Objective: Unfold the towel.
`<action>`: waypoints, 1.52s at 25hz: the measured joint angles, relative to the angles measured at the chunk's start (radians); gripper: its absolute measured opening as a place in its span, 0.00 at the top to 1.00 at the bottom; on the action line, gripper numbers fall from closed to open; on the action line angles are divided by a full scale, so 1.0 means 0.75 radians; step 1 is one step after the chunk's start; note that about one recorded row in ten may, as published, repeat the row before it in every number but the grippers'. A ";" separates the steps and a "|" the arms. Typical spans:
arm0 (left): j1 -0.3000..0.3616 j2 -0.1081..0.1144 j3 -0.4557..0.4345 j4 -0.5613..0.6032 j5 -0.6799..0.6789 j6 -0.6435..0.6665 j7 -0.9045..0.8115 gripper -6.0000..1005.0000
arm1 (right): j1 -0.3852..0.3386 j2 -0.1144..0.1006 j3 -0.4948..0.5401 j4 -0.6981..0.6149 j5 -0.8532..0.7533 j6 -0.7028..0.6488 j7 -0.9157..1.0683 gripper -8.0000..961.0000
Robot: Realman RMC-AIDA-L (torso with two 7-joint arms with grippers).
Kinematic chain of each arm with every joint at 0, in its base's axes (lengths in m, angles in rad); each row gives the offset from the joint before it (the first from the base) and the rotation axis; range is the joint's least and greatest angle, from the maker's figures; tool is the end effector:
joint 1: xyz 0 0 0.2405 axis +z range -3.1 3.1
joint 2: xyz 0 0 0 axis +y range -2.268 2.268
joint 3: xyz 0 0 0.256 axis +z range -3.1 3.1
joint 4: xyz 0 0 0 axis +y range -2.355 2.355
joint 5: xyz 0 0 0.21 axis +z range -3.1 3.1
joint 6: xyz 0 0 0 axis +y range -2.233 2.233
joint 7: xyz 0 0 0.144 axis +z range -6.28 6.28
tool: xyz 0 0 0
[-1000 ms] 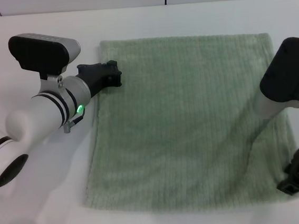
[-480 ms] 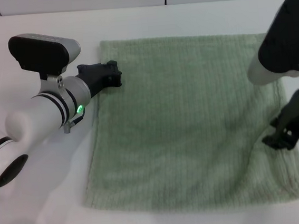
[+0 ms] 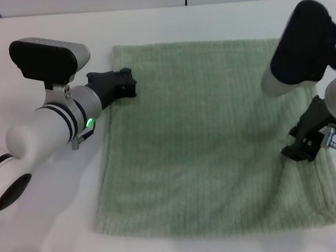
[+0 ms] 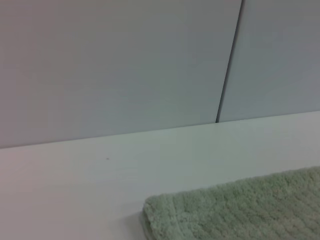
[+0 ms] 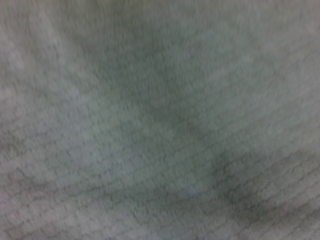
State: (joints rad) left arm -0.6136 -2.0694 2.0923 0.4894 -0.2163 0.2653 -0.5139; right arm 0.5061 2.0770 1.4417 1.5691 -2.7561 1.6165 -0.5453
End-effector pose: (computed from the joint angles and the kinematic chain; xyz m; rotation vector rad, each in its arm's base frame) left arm -0.2565 0.3941 -0.1008 -2.0668 -0.8738 -0.3603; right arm 0.1699 0.3166 -0.0182 -2.5893 0.5710 -0.8044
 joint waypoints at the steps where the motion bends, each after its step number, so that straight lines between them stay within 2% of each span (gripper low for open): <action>1: 0.000 0.000 0.000 0.000 0.000 0.000 0.000 1.00 | 0.010 0.000 0.000 -0.028 0.000 -0.003 -0.002 0.61; 6: 0.000 0.000 0.000 0.000 0.000 -0.005 -0.002 1.00 | 0.043 0.000 0.000 -0.109 -0.001 0.057 -0.002 0.61; 9: 0.000 0.000 0.000 0.001 0.000 -0.013 -0.004 1.00 | 0.036 -0.001 0.018 -0.069 -0.030 0.166 0.017 0.61; 13: 0.000 0.000 -0.001 0.002 0.000 -0.017 -0.003 1.00 | 0.028 -0.003 0.049 -0.020 -0.044 0.216 0.024 0.60; 17: 0.000 0.001 -0.003 0.002 0.000 -0.018 -0.002 1.00 | 0.004 -0.002 0.093 0.055 -0.056 0.111 0.020 0.60; 19: 0.000 0.002 -0.004 0.002 0.000 -0.018 -0.001 1.00 | -0.033 -0.001 0.100 0.117 -0.061 -0.040 0.017 0.60; 23: 0.003 0.002 -0.004 0.003 0.000 -0.014 -0.002 1.00 | -0.199 0.000 0.100 0.290 -0.018 -0.484 0.000 0.60; 27: 0.016 0.004 -0.020 0.017 0.000 -0.007 -0.002 1.00 | -0.386 0.000 0.099 0.339 0.239 -1.018 -0.152 0.59; 30: 0.028 0.006 -0.040 0.035 0.000 -0.003 -0.002 1.00 | -0.460 0.003 0.074 0.262 0.460 -1.382 -0.367 0.59; 34: 0.071 0.012 -0.090 0.107 0.000 0.018 0.006 1.00 | -0.462 0.003 -0.015 0.084 0.733 -1.760 -0.636 0.59; 38: 0.156 0.014 -0.197 0.171 0.000 0.142 0.053 1.00 | -0.385 -0.001 -0.124 -0.155 0.896 -2.099 -0.782 0.59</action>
State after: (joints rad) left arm -0.4964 -2.0588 1.9442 0.6173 -0.2162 0.3721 -0.4743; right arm 0.2170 2.0765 1.3484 1.4528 -2.0841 0.0424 -1.1319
